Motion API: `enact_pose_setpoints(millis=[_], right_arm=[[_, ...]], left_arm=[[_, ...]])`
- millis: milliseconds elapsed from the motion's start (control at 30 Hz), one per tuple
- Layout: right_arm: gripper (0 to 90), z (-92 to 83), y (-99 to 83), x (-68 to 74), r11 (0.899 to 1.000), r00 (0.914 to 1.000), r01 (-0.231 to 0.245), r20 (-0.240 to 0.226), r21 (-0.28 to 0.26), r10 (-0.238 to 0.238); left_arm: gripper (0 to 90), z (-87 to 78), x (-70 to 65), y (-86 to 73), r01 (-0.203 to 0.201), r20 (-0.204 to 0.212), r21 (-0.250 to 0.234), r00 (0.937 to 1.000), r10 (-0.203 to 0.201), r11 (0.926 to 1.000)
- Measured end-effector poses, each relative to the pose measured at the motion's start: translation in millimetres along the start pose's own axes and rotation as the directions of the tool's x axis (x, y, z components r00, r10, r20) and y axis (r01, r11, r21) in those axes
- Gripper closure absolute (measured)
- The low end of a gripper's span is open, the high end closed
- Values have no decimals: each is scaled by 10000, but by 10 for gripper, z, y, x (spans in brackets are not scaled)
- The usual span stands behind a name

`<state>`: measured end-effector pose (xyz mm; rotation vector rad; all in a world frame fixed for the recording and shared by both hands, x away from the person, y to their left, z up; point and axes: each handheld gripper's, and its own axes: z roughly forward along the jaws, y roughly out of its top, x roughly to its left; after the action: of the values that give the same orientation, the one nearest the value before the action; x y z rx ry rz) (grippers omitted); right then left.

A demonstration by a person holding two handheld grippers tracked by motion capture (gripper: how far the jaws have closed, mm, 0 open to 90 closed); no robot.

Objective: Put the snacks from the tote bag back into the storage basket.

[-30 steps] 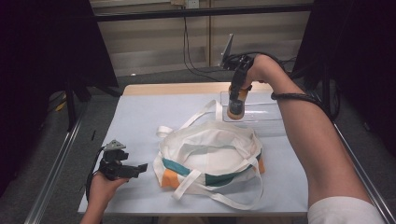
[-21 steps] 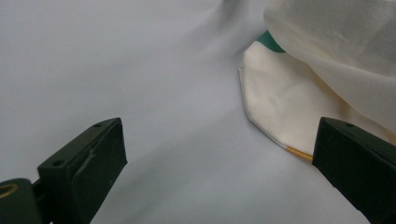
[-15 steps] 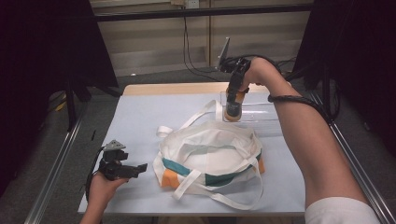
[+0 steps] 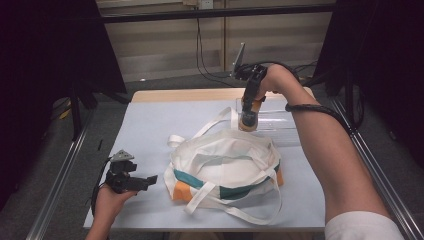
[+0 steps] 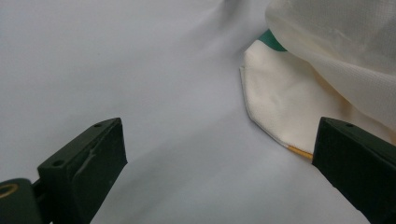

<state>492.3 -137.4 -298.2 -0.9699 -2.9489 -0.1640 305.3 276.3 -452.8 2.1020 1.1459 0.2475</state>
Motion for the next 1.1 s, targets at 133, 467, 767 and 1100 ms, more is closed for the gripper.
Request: enact_pose_setpoints(millis=[133,467,767,1100], right_arm=[[304,22,3,0,10000,10000,48,6,30,-48],[304,54,1,-11,10000,10000,17,-27,21,-17],[304,85,-9,-11,10000,10000,74,6,57,-74],[304,124,-1,-6,9999,10000,-46,-32,91,46]], left_arm=[[27,2,3,-1,-26,-16,27,10000,26,10000],[27,5,7,-3,-47,-27,24,10000,47,10000],[27,6,-2,-2,8,19,31,10000,-8,10000],[27,5,5,-5,-30,-35,34,10000,30,10000]])
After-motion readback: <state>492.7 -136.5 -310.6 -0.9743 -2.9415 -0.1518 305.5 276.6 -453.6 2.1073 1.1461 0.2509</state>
